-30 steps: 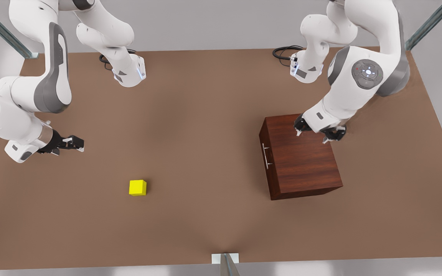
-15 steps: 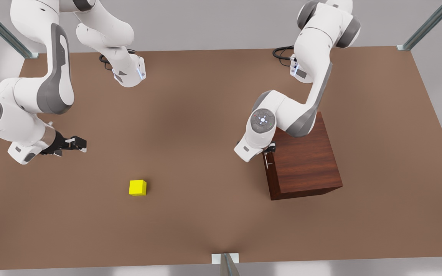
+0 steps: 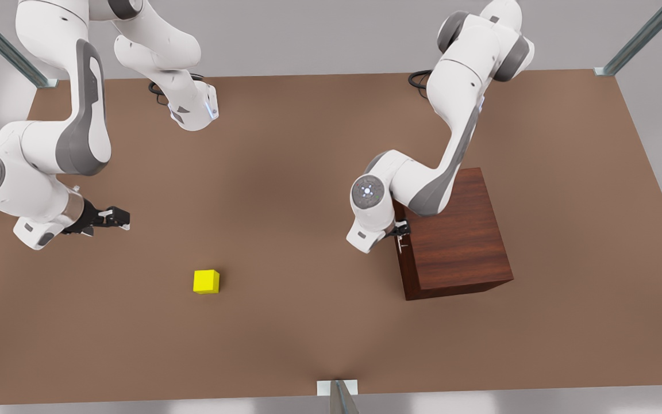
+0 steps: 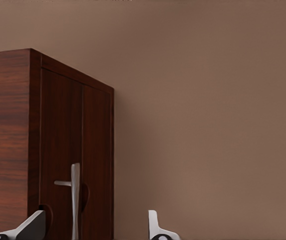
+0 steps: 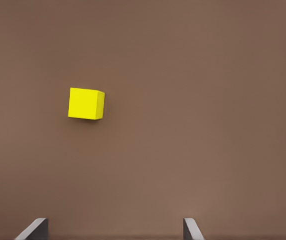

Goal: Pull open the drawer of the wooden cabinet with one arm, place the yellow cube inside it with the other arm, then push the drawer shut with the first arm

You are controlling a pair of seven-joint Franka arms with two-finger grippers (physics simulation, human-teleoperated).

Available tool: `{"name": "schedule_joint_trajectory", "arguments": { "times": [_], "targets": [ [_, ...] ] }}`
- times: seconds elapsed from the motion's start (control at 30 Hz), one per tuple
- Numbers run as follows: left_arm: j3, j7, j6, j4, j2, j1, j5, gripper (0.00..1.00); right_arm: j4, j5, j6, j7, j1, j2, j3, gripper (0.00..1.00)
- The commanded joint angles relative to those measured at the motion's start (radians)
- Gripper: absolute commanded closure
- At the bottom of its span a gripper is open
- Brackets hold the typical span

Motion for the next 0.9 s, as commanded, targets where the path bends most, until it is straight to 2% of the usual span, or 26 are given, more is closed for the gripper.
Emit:
{"name": "schedule_joint_trajectory", "arguments": {
  "times": [0.0,0.87],
  "targets": [
    [0.000,-0.032,0.003,0.000,0.004,0.000,0.025,0.00,0.000,0.001,-0.001,-0.005,0.000,0.000,0.000,0.00],
    [0.000,-0.016,0.002,-0.065,0.020,-0.025,0.098,0.00,0.000,0.001,-0.002,-0.005,0.000,0.010,0.000,0.00]
  ]
}}
